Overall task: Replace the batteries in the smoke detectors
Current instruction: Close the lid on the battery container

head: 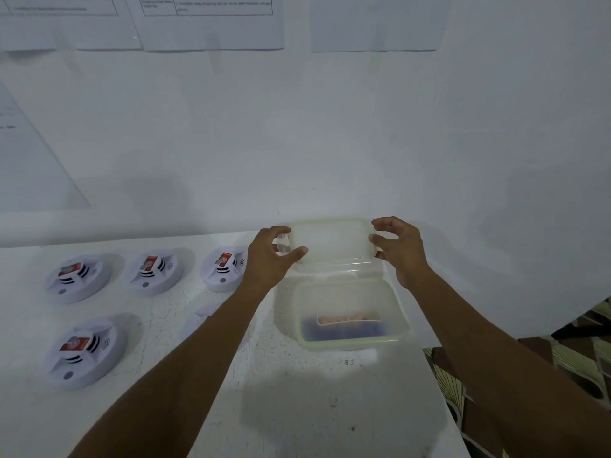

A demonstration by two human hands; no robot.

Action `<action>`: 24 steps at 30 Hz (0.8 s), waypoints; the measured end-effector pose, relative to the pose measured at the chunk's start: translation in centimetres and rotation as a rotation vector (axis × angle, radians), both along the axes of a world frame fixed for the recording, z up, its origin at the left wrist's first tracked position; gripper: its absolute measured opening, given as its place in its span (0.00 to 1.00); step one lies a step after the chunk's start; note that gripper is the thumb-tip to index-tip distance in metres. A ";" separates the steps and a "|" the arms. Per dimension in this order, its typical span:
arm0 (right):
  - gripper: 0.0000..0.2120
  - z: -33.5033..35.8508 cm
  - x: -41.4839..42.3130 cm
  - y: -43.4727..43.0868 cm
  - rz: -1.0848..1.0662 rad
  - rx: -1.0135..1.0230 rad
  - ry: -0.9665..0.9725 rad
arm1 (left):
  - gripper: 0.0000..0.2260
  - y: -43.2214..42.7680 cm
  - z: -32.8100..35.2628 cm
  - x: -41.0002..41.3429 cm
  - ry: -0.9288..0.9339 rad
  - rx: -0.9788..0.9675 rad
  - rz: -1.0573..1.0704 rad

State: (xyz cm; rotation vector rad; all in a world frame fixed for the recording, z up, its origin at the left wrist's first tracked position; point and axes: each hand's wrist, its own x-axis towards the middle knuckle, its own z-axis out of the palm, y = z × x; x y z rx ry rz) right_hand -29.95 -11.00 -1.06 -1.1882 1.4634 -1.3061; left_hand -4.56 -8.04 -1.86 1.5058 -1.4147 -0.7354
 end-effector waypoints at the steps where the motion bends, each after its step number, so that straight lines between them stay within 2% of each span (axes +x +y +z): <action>1: 0.13 0.0 -0.1 0.0 -0.014 -0.003 -0.004 | 0.23 0.0 0.1 -0.2 -0.014 -0.010 -0.006; 11: 0.08 0.2 0.2 0.2 0.056 0.001 0.023 | 0.22 -0.6 0.1 0.0 -0.048 0.014 0.021; 16: 0.10 0.5 0.1 -0.2 0.035 -0.008 0.116 | 0.22 -1.0 0.2 0.1 -0.083 -0.037 0.025; 24: 0.09 0.7 0.3 -0.7 0.027 0.008 0.174 | 0.22 -1.7 0.2 0.1 -0.121 0.000 0.022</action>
